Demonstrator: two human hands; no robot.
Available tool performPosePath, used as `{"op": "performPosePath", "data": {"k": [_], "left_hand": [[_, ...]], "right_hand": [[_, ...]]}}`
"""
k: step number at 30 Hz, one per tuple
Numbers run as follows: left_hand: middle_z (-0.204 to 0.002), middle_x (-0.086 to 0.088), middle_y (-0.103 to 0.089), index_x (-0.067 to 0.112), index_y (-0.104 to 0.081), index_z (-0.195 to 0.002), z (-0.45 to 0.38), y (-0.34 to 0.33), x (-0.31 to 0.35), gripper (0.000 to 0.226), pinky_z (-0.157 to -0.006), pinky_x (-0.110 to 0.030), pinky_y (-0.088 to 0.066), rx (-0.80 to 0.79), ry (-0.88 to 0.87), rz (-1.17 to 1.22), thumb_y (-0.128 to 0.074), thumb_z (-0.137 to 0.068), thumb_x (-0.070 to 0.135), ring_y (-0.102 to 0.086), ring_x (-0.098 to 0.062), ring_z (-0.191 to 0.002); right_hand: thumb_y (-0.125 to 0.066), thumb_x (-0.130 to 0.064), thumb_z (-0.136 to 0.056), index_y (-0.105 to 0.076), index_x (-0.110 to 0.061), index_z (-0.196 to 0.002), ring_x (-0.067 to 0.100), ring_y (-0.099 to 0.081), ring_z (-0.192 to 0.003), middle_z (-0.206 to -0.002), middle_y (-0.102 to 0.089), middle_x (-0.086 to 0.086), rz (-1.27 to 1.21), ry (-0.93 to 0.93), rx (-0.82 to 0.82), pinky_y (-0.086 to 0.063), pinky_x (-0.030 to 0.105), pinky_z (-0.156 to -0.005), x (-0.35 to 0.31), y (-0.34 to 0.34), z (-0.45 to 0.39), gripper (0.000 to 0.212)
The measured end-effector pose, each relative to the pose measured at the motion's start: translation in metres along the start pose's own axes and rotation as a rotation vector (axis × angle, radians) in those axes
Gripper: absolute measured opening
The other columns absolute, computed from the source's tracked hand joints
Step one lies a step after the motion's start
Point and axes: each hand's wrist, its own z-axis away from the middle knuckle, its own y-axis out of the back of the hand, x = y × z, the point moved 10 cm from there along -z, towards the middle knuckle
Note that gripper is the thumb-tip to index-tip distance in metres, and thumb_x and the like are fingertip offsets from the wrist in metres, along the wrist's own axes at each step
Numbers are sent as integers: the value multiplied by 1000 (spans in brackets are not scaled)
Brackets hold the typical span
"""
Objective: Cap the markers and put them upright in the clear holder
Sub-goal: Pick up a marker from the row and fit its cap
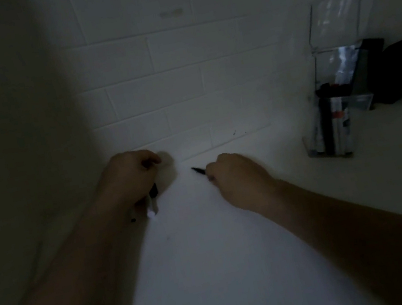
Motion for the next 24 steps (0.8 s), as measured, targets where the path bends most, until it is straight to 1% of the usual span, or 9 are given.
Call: {"op": "performPosePath", "data": {"k": [3, 6, 9, 11, 13, 16, 19, 21, 24], "left_hand": [[-111, 9, -73, 45, -67, -111, 1, -11, 5, 40, -89, -29, -48, -132, -69, -259, -53, -76, 57, -64, -19, -109], [-129, 6, -63, 44, -60, -124, 12, -22, 22, 62, -106, -35, -33, -292, -155, -441, -44, -67, 61, -54, -22, -124], [-128, 4, -63, 50, -52, -129, 18, -26, 25, 64, -104, -33, -30, -374, -136, -438, -43, -66, 52, -51, -25, -125], [-131, 1, -62, 55, -50, -127, 17, -28, 25, 50, -105, -33, -35, -368, -153, -400, -51, -77, 49, -54, -25, -122], [-134, 1, -60, 47, -53, -132, 17, -32, 31, 44, -101, -30, -38, -372, -163, -297, -61, -90, 36, -56, -23, -120], [-133, 0, -59, 33, -55, -137, 20, -49, 54, 45, -92, -25, -41, -414, -231, -285, -60, -94, 20, -58, -19, -111], [-114, 0, -64, 33, -62, -121, 19, -62, 88, 31, -86, -28, -47, -421, -320, -314, -63, -90, 28, -57, -16, -96], [-97, 1, -63, 32, -58, -109, 19, -73, 115, 20, -77, -32, -51, -435, -398, -329, -62, -90, 38, -59, -16, -86], [-86, 6, -63, 31, -53, -105, 17, -88, 158, 19, -70, -30, -52, -457, -516, -300, -60, -90, 40, -60, -13, -76]], "right_hand": [[-56, -8, -90, -48, -15, -107, 29, -59, -84, -96, -58, 11, -112, -144, 15, -41, 31, -64, 61, 15, 23, 20], [-55, -5, -91, -47, -21, -122, 24, -56, -88, -103, -56, 7, -152, -233, 20, -43, 31, -69, 112, 25, 45, 36], [-51, -4, -95, -53, -23, -121, 22, -54, -90, -102, -54, 5, -189, -275, 86, -41, 31, -71, 145, 26, 70, 33], [-48, -4, -97, -55, -21, -125, 19, -51, -91, -102, -51, 3, -267, -273, 167, -35, 27, -73, 151, 29, 83, 33], [-46, -3, -98, -54, -20, -131, 15, -46, -89, -101, -46, 1, -300, -259, 217, -33, 26, -74, 152, 32, 87, 37], [-44, -6, -99, -56, -19, -132, 15, -45, -83, -98, -45, 2, -296, -230, 233, -33, 23, -66, 151, 32, 83, 38], [-44, -12, -100, -60, -22, -127, 16, -48, -83, -95, -49, 2, -353, -234, 253, -30, 14, -64, 156, 33, 84, 33], [-45, -13, -100, -61, -23, -126, 16, -49, -83, -96, -51, 4, -401, -253, 265, -31, 16, -63, 159, 36, 85, 32], [-45, -13, -100, -61, -25, -125, 15, -52, -79, -100, -55, 6, -461, -294, 287, -35, 23, -63, 165, 38, 87, 32]]}}
